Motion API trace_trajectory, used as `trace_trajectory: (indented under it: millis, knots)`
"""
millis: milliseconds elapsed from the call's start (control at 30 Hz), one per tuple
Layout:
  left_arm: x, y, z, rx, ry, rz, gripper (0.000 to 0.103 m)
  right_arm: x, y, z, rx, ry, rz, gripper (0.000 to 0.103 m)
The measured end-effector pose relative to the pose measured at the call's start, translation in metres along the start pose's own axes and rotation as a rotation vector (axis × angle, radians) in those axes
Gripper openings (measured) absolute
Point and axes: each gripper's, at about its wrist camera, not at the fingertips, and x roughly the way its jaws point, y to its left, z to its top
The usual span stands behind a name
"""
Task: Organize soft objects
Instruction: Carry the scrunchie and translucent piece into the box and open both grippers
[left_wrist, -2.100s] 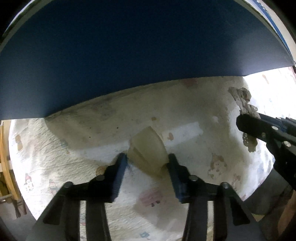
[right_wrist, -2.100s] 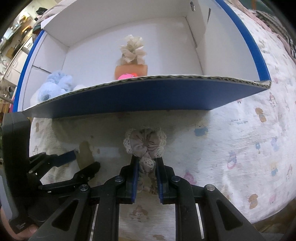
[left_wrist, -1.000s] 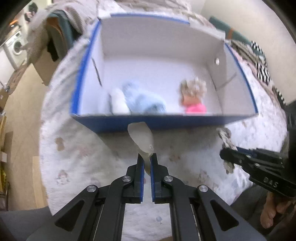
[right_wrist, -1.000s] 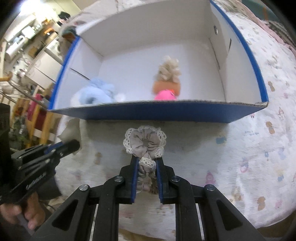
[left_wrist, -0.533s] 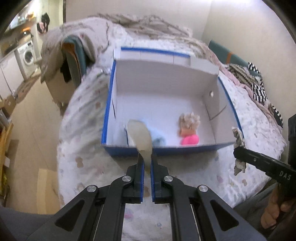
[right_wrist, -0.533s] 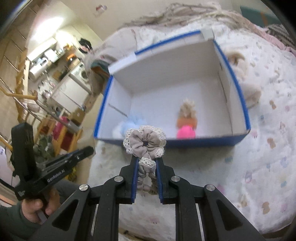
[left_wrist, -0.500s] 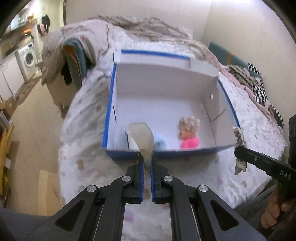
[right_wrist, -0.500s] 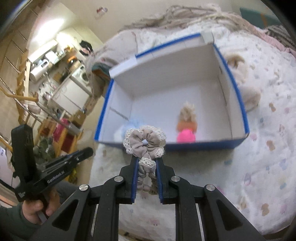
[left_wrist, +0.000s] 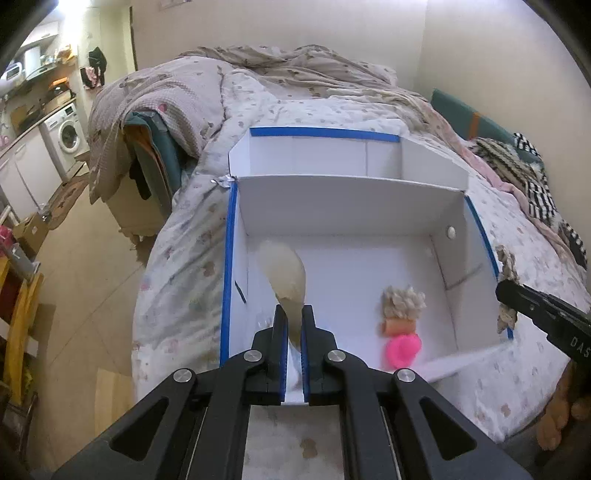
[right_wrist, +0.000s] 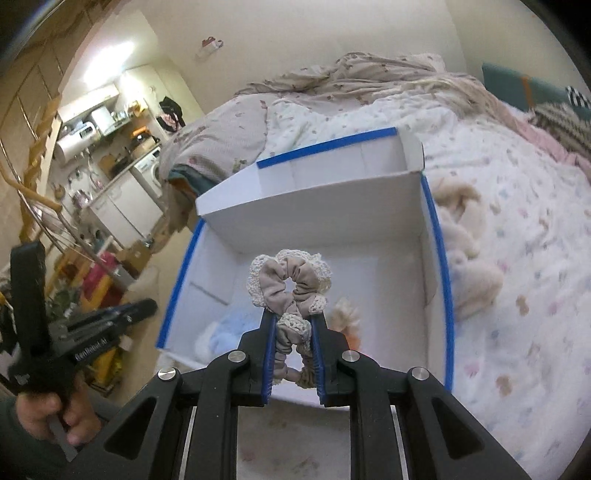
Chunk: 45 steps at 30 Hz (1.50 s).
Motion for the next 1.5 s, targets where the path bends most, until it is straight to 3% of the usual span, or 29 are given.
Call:
trace_trajectory:
  millis: [167,433,733,1333,1500]
  knots:
    - [0.024,-0.002,0.007,0.005,-0.010,0.033,0.006,0.015,-0.011,0.012,-0.007,0.012,-0.037,0.019]
    - [0.066,0.000,-0.007,-0.042,0.054,0.042,0.006,0.045,-0.016,0.012,0.015,0.082,-0.075,0.019]
    - [0.071,-0.003,-0.012,-0.027,0.038,0.045,0.006,0.067,-0.021,-0.001,0.068,0.175,-0.090,0.019]
    - [0.065,-0.005,-0.012,-0.014,-0.006,0.038,0.010,0.075,-0.025,-0.006,0.110,0.190,-0.098,0.019]
    - [0.060,-0.005,-0.012,-0.014,-0.020,0.043,0.017,0.071,-0.027,-0.005,0.133,0.173,-0.067,0.033]
